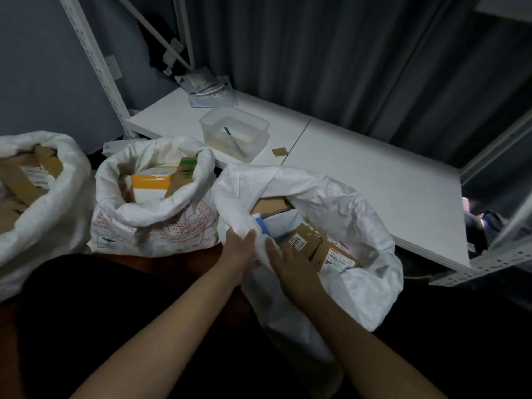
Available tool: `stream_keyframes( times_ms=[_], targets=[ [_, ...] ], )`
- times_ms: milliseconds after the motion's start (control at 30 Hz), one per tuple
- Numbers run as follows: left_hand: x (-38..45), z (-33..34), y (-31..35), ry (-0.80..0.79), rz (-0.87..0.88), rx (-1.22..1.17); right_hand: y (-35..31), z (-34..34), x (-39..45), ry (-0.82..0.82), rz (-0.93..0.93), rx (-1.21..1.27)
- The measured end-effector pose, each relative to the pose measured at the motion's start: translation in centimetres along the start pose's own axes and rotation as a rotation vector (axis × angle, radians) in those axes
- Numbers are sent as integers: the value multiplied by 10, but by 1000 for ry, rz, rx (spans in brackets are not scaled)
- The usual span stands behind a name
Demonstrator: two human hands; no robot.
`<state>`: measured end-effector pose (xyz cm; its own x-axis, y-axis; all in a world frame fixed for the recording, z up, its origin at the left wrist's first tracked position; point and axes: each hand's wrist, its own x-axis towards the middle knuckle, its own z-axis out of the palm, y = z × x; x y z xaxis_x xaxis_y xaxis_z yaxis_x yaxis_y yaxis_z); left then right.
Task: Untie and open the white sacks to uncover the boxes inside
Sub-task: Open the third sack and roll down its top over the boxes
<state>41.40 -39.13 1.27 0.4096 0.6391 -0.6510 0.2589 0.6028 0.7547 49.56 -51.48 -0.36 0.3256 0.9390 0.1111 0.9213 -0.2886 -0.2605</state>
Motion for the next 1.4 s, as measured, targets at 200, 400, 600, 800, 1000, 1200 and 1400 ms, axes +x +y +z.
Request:
stream_keyframes(
  times_ms=[200, 400, 600, 800, 1000, 1200, 1400],
  targets=[
    [8, 0, 1, -24, -35, -435, 15, -6, -32, 92, 378, 463],
    [16, 0, -22, 231, -145, -30, 15, 19, -37, 250, 176, 249],
    [-6, 15, -36, 117, 22, 303, 12, 32, -35, 51, -105, -33],
    [4, 17, -30, 133, 2, -25, 45, 3, -67, -128, 72, 243],
    [1, 1, -33, 227, 66, 0, 60, 10, -59, 8, 23, 121],
    [-14, 12, -43, 151, 905, 1275, 71, 3, -77, -31, 321, 312],
    [-32, 66, -70, -458, 1072, 1691, 86, -19, -114, 148, 1176, 505]
  ],
)
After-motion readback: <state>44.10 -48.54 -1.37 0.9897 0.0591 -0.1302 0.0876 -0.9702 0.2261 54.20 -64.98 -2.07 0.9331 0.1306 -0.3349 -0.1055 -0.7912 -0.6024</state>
